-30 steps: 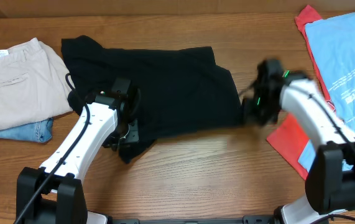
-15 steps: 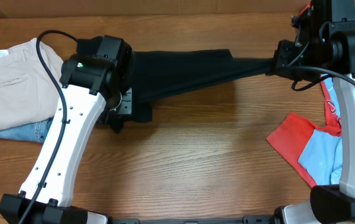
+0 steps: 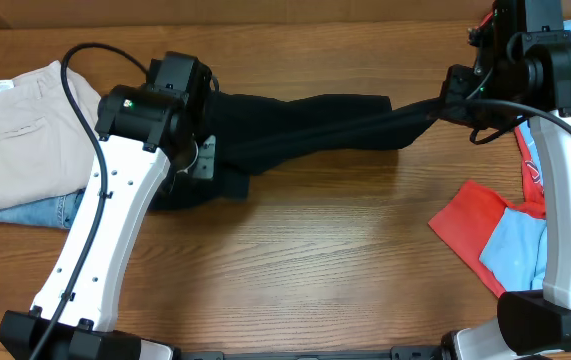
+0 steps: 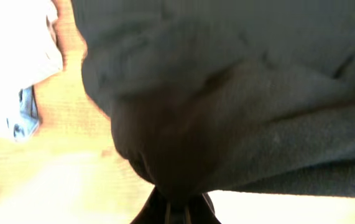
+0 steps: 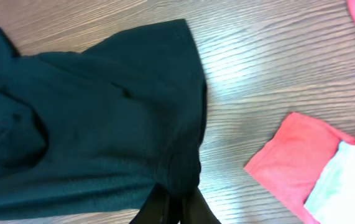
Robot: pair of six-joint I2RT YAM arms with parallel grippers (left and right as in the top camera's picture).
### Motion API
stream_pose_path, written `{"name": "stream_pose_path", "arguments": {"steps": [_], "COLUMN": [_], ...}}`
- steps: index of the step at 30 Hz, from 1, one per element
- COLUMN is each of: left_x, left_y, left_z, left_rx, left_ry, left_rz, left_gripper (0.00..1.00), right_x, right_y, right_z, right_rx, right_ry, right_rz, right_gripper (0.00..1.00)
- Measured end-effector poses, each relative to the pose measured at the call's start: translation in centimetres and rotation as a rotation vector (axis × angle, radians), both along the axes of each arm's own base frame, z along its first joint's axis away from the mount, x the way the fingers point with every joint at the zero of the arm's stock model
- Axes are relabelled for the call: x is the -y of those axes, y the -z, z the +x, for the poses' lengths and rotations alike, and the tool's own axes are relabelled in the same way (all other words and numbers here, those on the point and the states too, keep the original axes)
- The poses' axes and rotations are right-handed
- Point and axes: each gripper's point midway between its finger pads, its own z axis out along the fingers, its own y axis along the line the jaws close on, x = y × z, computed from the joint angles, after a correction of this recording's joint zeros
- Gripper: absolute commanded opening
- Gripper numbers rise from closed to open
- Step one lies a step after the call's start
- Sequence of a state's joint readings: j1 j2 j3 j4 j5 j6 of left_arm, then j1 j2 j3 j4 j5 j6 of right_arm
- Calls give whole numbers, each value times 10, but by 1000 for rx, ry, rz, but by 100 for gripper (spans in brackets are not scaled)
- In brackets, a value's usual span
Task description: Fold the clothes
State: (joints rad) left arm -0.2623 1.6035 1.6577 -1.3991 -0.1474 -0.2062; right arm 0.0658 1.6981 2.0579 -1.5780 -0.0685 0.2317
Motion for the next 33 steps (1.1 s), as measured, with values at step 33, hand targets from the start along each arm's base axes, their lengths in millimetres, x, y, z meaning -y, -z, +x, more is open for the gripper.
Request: {"name": "stream_pose_path", "arguments": {"steps": [33], "left_x": [34], "left_y": [37], "left_z": [83], "left_rx": [122], "left_ry": [239], "left_rz": [-22], "left_gripper": [25], "right_x": [37], "right_y": [35], "right_z": [-13], "right_rx": [-123], "right_ry": [80], "right_rz": [-145], "right_gripper": [5]}}
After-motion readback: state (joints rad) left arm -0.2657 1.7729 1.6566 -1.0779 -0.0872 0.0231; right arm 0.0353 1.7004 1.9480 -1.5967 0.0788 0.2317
